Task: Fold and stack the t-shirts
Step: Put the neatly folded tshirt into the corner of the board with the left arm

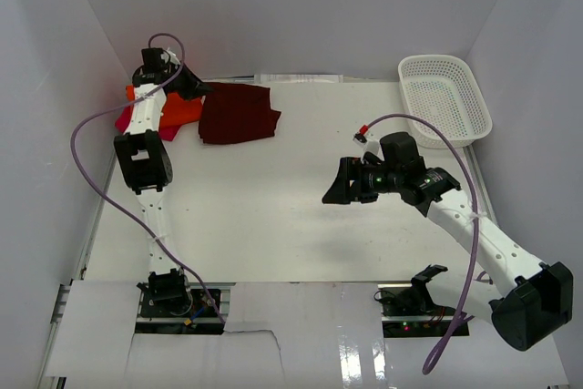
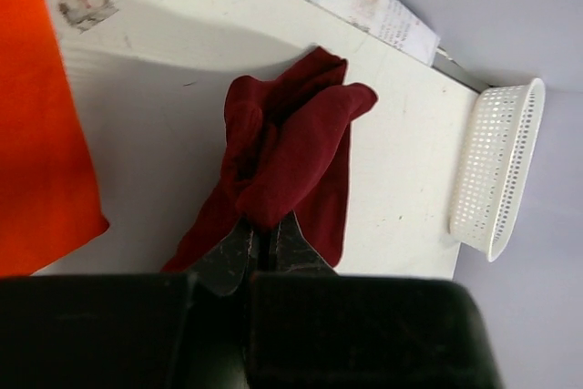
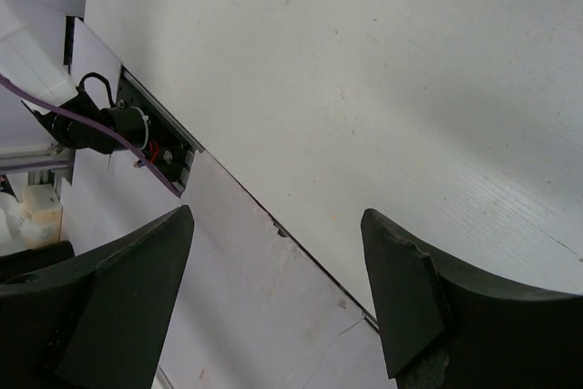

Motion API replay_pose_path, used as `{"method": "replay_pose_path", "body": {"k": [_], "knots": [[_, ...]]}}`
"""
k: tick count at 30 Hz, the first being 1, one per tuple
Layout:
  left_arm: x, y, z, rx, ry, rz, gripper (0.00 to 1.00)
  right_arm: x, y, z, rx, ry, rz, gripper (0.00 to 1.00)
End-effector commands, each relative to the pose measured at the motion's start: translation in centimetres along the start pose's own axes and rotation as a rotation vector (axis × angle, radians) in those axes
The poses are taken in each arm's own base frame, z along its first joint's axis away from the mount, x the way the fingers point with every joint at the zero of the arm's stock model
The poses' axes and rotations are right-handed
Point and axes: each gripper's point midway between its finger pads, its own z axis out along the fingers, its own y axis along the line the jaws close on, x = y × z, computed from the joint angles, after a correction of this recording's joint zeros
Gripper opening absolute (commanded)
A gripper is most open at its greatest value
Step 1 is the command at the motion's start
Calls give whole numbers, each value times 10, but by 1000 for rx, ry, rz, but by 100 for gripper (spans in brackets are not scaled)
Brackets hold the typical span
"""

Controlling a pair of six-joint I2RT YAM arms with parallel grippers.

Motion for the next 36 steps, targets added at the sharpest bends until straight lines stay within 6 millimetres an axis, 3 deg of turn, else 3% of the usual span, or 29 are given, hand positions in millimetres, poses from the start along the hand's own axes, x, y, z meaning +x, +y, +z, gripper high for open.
{"method": "replay_pose_path", "body": {"k": [1, 7, 9, 12, 15, 19, 23, 26, 32, 36], "knots": [[-45, -72, -50, 145, -142, 98, 0, 4, 1, 2, -24, 18, 10, 81], [-85, -80, -93, 184, -259, 88, 0, 12, -4, 6, -23, 40, 29, 80], [-97, -90, -114, 184, -314, 108, 0, 14, -5, 8, -27, 42, 35, 80], [-121, -84, -146, 184, -391, 93, 0, 19, -7, 11, -32, 55, 49, 80], [-150, -54, -187, 191, -453, 26, 0, 22, -8, 13, -38, 68, 60, 80], [-162, -16, -203, 150, -486, -29, 0, 25, -6, 11, -37, 85, 66, 80], [-159, 44, -187, 79, -465, -88, 0, 29, -9, 10, -27, 96, 71, 80], [-145, 90, -157, 23, -415, -120, 0, 31, -8, 10, -36, 95, 78, 80], [-126, 125, -120, 43, -349, -161, 0, 32, -7, 9, -39, 97, 87, 80], [-125, 141, -110, 18, -350, -178, 3, 32, -4, 8, -46, 100, 92, 80]]}}
